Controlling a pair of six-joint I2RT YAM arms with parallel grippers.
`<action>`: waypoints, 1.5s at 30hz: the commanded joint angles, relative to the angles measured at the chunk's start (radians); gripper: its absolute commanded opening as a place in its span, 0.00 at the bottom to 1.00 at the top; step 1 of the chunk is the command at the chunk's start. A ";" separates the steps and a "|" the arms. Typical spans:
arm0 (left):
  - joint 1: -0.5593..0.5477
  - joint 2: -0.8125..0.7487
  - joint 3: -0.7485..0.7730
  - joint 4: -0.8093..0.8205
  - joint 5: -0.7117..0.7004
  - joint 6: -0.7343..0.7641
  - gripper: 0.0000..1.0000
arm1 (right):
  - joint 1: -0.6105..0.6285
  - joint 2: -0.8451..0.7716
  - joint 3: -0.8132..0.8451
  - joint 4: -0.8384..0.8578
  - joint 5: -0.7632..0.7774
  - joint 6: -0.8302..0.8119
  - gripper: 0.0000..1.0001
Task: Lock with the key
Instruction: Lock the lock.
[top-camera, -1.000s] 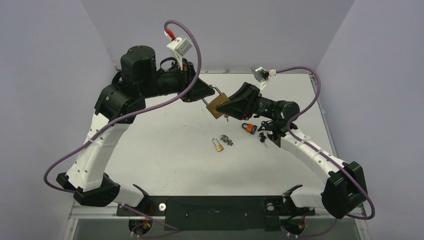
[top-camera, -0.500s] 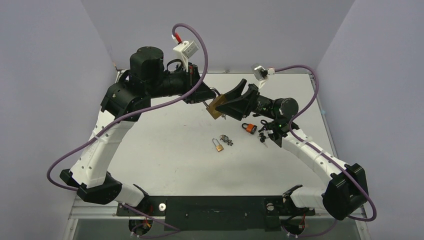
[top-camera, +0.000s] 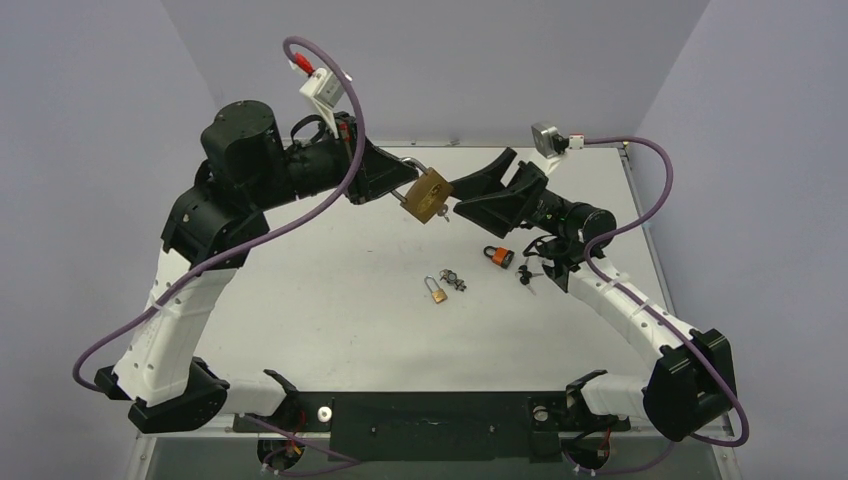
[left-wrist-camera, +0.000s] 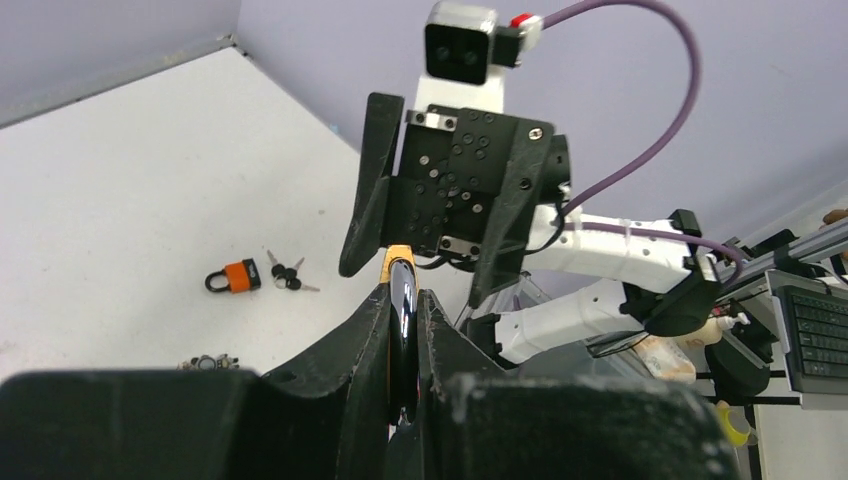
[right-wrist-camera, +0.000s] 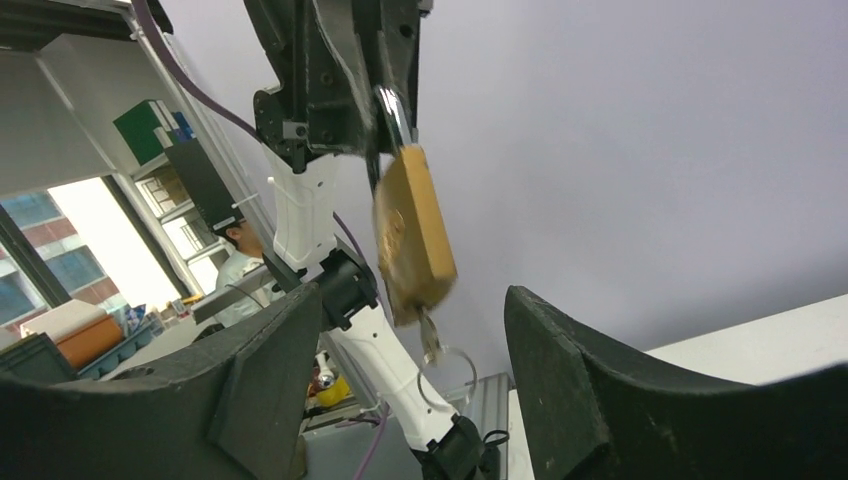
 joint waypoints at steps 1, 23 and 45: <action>0.004 -0.062 0.023 0.247 -0.005 -0.052 0.00 | -0.001 -0.025 -0.023 0.116 0.010 0.032 0.61; 0.004 -0.036 0.046 0.219 -0.001 -0.047 0.00 | 0.062 -0.036 0.039 -0.083 0.006 -0.106 0.25; 0.125 -0.045 0.045 0.239 0.011 -0.035 0.00 | 0.017 -0.079 -0.063 -0.095 0.013 -0.128 0.00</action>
